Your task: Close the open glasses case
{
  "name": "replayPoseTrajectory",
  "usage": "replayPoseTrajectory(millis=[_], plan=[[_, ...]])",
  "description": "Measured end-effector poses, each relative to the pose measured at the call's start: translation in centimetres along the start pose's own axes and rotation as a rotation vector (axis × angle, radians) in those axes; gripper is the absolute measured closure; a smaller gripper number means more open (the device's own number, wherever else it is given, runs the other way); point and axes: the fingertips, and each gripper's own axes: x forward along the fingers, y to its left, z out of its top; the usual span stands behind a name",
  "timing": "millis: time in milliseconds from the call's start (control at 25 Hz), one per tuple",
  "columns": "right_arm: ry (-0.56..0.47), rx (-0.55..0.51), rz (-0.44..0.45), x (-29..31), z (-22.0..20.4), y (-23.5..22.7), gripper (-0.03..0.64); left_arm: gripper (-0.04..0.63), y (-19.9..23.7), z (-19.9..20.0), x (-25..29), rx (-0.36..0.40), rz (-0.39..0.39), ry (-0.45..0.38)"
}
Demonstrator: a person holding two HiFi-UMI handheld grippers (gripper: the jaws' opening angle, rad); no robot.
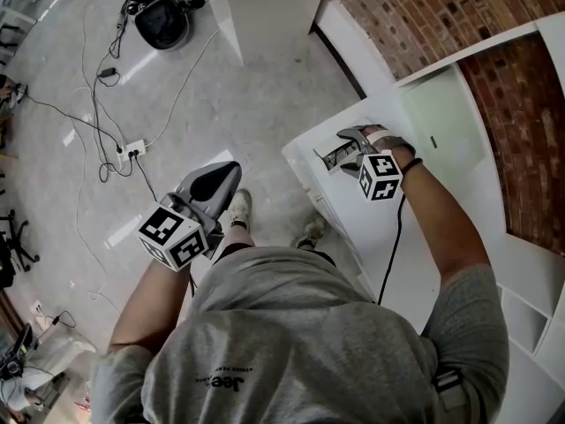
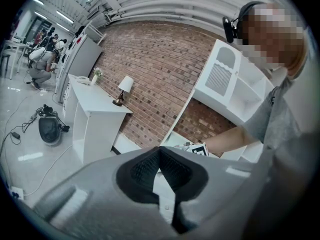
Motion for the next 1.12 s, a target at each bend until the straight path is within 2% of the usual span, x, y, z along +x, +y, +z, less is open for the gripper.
replayPoseTrajectory(millis=[400, 680, 760, 800, 840, 880, 1120], plan=[[-0.006, 0.025, -0.056, -0.3, 0.0, 0.3, 0.291, 0.598, -0.6, 0.4, 0.3, 0.002, -0.004, -0.003], [0.009, 0.020, -0.060, -0.6, -0.3, 1.2, 0.310, 0.598, -1.0, 0.4, 0.6, 0.011, -0.014, 0.003], [0.019, 0.028, -0.033, -0.7, -0.7, 2.0, 0.342, 0.597, -1.0, 0.4, 0.6, 0.011, -0.016, 0.003], [0.023, 0.035, -0.019, -0.7, -1.0, 2.4, 0.394, 0.598, -1.1, 0.4, 0.7, 0.011, -0.016, 0.004], [0.022, 0.043, -0.011, -0.7, -1.1, 2.7, 0.359, 0.598, -1.2, 0.3, 0.7, 0.012, -0.016, 0.004], [0.019, 0.054, -0.010, -0.7, -1.1, 2.8, 0.353, 0.598, -1.2, 0.3, 0.8, 0.014, -0.018, 0.006], [0.015, 0.082, -0.011, -0.6, -1.0, 2.7, 0.354, 0.598, -1.6, 0.5, 1.0, 0.018, -0.021, 0.007]])
